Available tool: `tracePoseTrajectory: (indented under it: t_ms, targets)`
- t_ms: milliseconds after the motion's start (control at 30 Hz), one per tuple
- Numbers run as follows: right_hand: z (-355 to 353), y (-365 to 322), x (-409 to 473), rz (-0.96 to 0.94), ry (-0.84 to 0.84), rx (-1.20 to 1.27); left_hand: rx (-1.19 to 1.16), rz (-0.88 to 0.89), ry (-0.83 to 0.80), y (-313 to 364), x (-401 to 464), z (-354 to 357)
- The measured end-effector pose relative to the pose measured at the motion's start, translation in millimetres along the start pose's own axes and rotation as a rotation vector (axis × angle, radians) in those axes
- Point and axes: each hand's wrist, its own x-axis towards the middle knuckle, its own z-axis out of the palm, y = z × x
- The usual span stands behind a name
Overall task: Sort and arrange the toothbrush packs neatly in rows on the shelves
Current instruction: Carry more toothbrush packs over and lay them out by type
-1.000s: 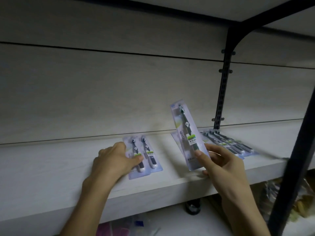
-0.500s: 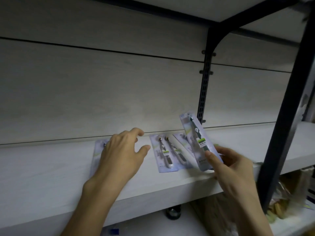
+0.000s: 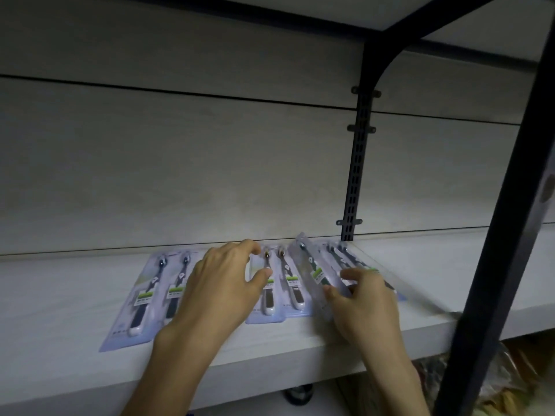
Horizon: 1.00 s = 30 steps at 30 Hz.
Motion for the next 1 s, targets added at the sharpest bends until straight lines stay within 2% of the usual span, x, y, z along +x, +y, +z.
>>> tracePoseTrajectory:
  t_ms: [167, 600, 1000]
  targets:
    - [1.8, -4.0, 2.8, -0.046, -0.030, -0.164, 0.012, -0.009, -0.014, 1.6, 4.6, 1.4]
    - [9.2, 0.8, 11.8, -0.109, 0.039, -0.468, 0.019, -0.008, -0.035, 3.9, 11.7, 1.8]
    - [-13.4, 17.6, 25.1, -0.255, 0.109, -0.198, 0.045, -0.019, -0.012, 24.9, 0.0, 8.1]
